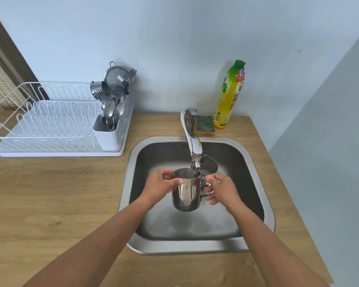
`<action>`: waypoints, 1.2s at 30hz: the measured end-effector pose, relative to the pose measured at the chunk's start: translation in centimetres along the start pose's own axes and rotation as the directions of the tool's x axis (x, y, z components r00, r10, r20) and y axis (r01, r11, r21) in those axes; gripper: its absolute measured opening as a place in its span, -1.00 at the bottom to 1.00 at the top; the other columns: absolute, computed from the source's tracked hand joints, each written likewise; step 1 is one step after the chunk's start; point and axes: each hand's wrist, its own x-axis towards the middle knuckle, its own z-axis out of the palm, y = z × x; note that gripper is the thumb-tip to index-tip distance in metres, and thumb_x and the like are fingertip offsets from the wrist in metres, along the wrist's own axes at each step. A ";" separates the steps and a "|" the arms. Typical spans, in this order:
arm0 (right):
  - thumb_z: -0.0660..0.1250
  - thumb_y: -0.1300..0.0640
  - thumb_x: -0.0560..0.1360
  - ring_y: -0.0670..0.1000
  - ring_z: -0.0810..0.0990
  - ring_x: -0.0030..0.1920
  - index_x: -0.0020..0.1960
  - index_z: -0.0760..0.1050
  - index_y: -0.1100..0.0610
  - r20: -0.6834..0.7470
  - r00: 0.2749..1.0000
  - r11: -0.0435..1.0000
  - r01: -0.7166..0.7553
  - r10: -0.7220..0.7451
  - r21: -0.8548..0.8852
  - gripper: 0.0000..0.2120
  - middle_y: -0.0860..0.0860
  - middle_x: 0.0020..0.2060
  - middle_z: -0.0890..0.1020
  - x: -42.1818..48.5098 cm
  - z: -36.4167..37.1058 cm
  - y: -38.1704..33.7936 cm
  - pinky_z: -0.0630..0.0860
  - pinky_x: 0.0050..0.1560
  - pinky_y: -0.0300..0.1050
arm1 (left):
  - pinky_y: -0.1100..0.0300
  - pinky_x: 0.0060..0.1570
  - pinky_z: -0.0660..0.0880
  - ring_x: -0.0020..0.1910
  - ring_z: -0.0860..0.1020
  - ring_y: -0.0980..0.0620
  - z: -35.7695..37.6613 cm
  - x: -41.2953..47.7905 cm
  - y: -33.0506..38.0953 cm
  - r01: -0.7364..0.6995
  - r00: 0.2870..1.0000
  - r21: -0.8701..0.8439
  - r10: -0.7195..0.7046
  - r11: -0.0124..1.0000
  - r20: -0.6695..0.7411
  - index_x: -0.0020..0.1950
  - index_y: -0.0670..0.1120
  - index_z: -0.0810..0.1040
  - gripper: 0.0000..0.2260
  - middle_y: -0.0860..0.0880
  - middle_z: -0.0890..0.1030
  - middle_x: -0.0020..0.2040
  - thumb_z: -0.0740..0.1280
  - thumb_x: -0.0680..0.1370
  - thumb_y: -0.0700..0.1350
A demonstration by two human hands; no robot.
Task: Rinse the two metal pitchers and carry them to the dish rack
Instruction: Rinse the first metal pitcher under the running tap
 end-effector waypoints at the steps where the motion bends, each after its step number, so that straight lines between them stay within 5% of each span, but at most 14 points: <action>1: 0.21 0.08 0.63 0.13 0.65 -0.37 0.03 0.54 0.12 0.001 1.000 1.000 -0.005 0.005 -0.003 -0.83 0.15 -0.23 0.68 0.0 0.1 0.0 0.57 -0.46 -0.13 | 0.16 -0.05 0.60 -0.06 0.64 0.07 0.0 0.0 0.0 0.008 1.000 -0.011 -0.008 1.000 -0.002 -0.08 0.10 0.54 -0.75 0.06 0.67 -0.11 0.54 0.41 -0.15; 6: 0.21 0.08 0.63 0.14 0.66 -0.39 0.06 0.53 0.15 0.040 0.999 0.999 -0.025 0.026 -0.024 -0.83 0.15 -0.26 0.67 -0.1 0.4 0.2 0.52 -0.51 -0.14 | 0.11 -0.03 0.61 0.02 0.66 -0.01 -0.5 0.5 -0.7 0.077 0.997 -0.021 -0.076 0.997 0.028 0.16 -0.07 0.59 -0.61 -0.03 0.70 -0.01 0.57 0.38 -0.09; 13: 0.17 0.08 0.62 0.09 0.62 -0.47 -0.01 0.47 0.06 0.008 0.999 0.991 -0.031 0.032 -0.131 -0.87 0.12 -0.35 0.68 -0.3 0.8 0.2 0.45 -0.57 -0.17 | -0.06 0.03 0.63 -0.14 0.69 -0.04 -0.1 0.9 -1.1 0.156 0.987 -0.043 -0.154 0.987 0.053 0.08 -0.13 0.64 -0.67 -0.10 0.73 -0.08 0.53 0.42 0.03; 18: 0.17 0.01 0.61 0.11 0.67 -0.44 -0.04 0.53 0.17 0.035 0.998 0.966 -0.034 0.044 -0.258 -0.73 0.10 -0.40 0.71 -0.3 0.7 -0.5 0.44 -0.56 -0.18 | 0.12 -0.29 0.63 -0.25 0.68 -0.06 0.0 0.7 -0.8 0.251 0.967 -0.103 -0.245 0.962 0.072 0.08 -0.26 0.63 -0.58 -0.14 0.70 -0.13 0.48 0.46 0.08; 25: 0.17 -0.04 0.57 0.05 0.63 -0.52 -0.07 0.54 0.19 0.051 0.995 0.910 -0.055 0.083 -0.410 -0.68 0.08 -0.41 0.72 0.5 0.7 -0.7 0.53 -0.44 -0.15 | 0.18 -0.40 0.60 -0.26 0.68 -0.07 -0.1 0.7 -0.5 0.343 0.935 -0.036 -0.337 0.939 0.108 0.10 -0.21 0.59 -0.52 -0.17 0.68 -0.13 0.41 0.47 0.20; 31: 0.21 -0.04 0.54 0.04 0.55 -0.59 -0.14 0.55 0.20 0.034 0.991 0.922 -0.109 0.131 -0.372 -0.68 0.07 -0.49 0.65 1.0 0.7 -1.3 0.50 -0.42 -0.15 | 0.23 -0.53 0.50 -0.47 0.58 0.02 0.0 0.9 -0.3 0.370 0.927 -0.016 -0.368 0.929 0.073 0.08 -0.23 0.58 -0.46 -0.13 0.59 -0.27 0.37 0.47 0.26; 36: 0.20 -0.03 0.56 0.03 0.52 -0.61 -0.12 0.57 0.26 0.032 0.987 0.926 -0.135 0.156 -0.353 -0.64 0.07 -0.52 0.62 1.0 0.7 -1.6 0.49 -0.44 -0.16 | 0.24 -0.53 0.50 -0.46 0.57 0.01 0.0 0.9 0.0 0.373 0.924 0.001 -0.371 0.928 0.087 0.06 -0.20 0.59 -0.49 -0.13 0.60 -0.27 0.35 0.49 0.26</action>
